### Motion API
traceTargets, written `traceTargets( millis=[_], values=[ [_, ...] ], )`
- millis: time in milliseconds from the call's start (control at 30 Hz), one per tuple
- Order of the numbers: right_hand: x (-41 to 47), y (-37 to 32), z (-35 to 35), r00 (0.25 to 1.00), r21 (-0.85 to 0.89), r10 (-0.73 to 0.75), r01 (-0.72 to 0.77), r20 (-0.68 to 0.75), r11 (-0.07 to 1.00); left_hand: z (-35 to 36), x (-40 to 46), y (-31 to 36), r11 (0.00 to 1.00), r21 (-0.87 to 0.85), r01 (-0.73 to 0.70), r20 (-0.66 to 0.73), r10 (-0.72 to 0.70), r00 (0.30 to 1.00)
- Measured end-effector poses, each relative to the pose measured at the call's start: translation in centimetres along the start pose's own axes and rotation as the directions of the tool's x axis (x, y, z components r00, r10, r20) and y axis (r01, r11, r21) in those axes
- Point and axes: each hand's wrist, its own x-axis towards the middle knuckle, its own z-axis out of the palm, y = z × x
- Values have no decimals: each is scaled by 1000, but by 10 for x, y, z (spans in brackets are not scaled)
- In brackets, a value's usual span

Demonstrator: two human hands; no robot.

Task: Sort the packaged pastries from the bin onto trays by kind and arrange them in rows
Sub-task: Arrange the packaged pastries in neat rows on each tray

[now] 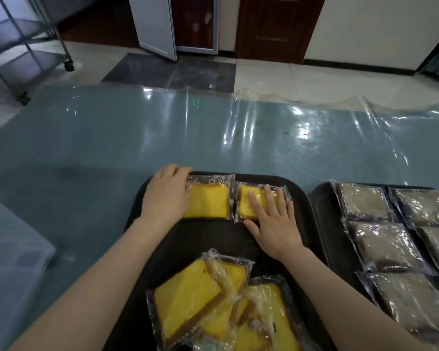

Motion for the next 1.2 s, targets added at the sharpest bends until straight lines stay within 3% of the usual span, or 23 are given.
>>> traceTargets(
  millis=[67, 100, 233, 533, 633, 733, 800, 900, 1000, 1133, 1200],
  values=[
    [0, 1, 1, 1000, 30, -15, 15, 0, 999, 18, -18, 5, 986, 97, -137, -76, 145, 986],
    [0, 1, 1, 1000, 37, -21, 21, -2, 999, 28, -26, 8, 971, 142, -193, -29, 199, 980],
    [-1, 1, 2, 999, 34, -30, 31, -19, 999, 67, -43, 7, 967, 157, -200, 374, 129, 918],
    [17, -12, -5, 999, -21, -31, 31, 12, 999, 71, -43, -3, 964, 220, -147, 315, 73, 946],
    [0, -21, -13, 998, -43, -40, 37, -50, 998, 50, -53, -1, 990, 96, -101, 298, 68, 952],
    [-38, -37, -22, 987, 270, 20, 23, -157, 962, 20, -80, 0, 990, -131, -60, 234, 90, 968],
    [-63, -47, -28, 998, 518, 59, -38, -24, 855, 2, -110, 1, 955, -294, 39, 282, 48, 958],
    [-90, -54, -31, 988, 523, -7, -74, 152, 849, -10, -157, 4, 912, -398, 99, 413, 82, 907],
    [-101, -45, -35, 978, 638, 134, -208, 163, 741, 7, -183, 4, 960, -260, -107, 472, 222, 853],
    [-103, -20, -41, 881, 796, 471, -313, 40, 519, 26, -168, -10, 971, -32, -235, 388, 229, 893],
    [-106, -9, -44, 851, 774, 517, -390, 95, 500, 32, -154, -15, 948, 60, -314, 405, 264, 875]
  ],
)
